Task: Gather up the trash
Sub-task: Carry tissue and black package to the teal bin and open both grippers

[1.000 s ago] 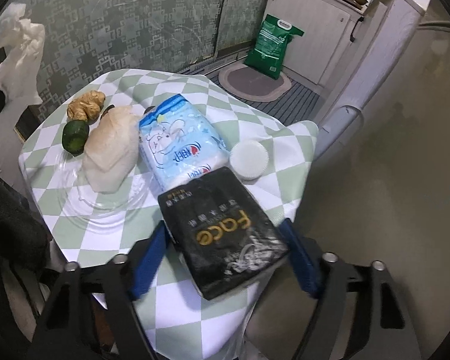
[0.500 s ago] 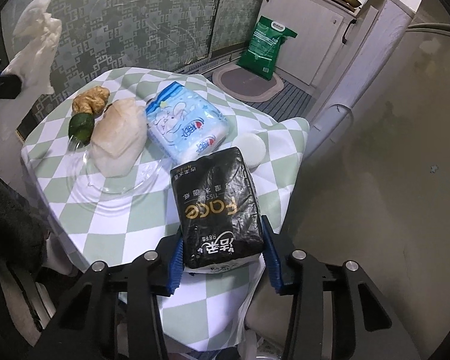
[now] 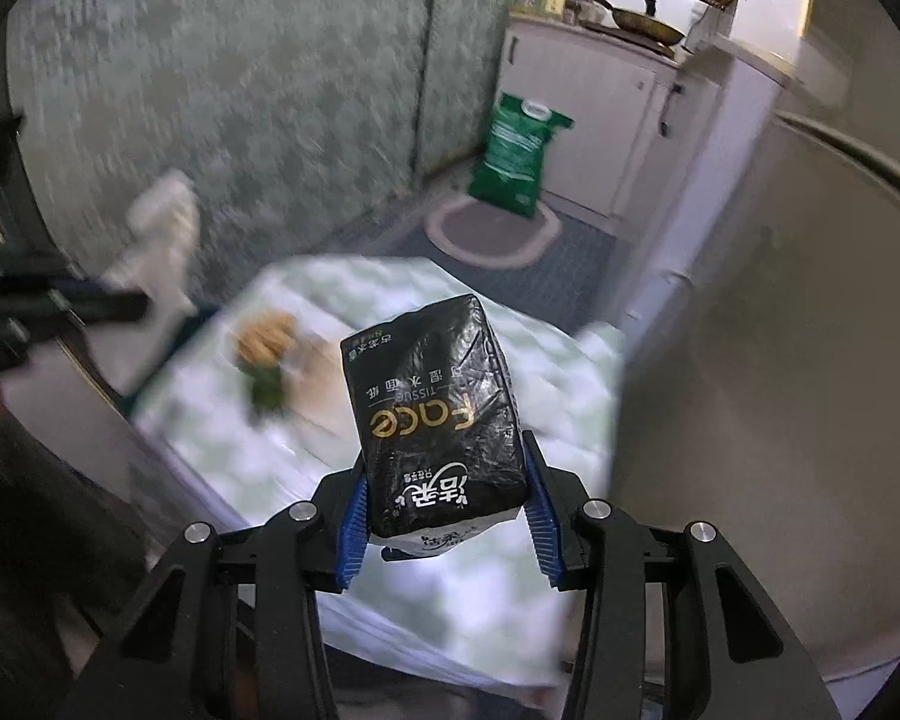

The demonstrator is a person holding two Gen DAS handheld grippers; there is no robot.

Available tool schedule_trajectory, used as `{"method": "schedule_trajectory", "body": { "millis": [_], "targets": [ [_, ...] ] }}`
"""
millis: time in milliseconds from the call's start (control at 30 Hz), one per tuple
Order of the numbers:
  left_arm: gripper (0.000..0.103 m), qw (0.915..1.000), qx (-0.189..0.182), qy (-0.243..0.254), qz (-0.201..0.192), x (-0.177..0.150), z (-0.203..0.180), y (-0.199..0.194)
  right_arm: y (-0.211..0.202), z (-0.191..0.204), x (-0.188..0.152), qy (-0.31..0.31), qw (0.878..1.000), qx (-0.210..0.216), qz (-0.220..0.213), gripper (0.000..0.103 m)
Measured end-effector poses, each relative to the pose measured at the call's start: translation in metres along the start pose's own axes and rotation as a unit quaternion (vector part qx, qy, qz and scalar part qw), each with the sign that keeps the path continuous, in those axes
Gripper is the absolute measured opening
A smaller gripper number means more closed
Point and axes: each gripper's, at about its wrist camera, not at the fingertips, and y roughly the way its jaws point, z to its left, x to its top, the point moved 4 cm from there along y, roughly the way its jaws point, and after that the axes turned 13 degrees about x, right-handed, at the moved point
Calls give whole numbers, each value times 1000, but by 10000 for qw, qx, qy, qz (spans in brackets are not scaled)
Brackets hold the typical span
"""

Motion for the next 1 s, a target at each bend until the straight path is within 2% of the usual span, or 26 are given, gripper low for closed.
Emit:
{"method": "schedule_trajectory", "body": {
  "millis": [133, 333, 600, 767, 800, 833, 867, 900, 933, 1000],
  "targets": [
    [3, 9996, 258, -135, 1, -11, 27, -7, 14, 51, 24, -1, 9988, 467, -128, 45],
    [3, 9975, 595, -374, 57, -26, 70, -17, 41, 112, 50, -198, 9965, 814, -84, 45],
    [3, 9909, 992, -800, 440, -52, 123, -14, 83, 151, 67, 1, 9947, 1014, 163, 45],
    [4, 9876, 1125, -892, 629, -67, 137, -12, 106, 173, 69, 18, 9923, 1181, 375, 45],
    [9, 9865, 1156, -940, 673, -71, 141, -11, 109, 177, 70, 25, 9921, 1188, 401, 45],
    [33, 9850, 1199, -992, 751, -75, 147, -9, 112, 179, 70, 21, 9921, 1180, 424, 45],
    [44, 9838, 1237, -1030, 784, -76, 151, -7, 115, 181, 70, 13, 9920, 1172, 463, 45],
    [39, 9829, 1282, -1063, 785, -78, 153, -7, 119, 182, 70, 20, 9920, 1155, 507, 45],
    [30, 9821, 1321, -1061, 820, -79, 155, -5, 123, 183, 70, 25, 9920, 1137, 550, 45],
    [30, 9810, 1348, -1109, 841, -80, 159, -4, 127, 182, 71, 45, 9917, 1135, 602, 45]
  ]
}}
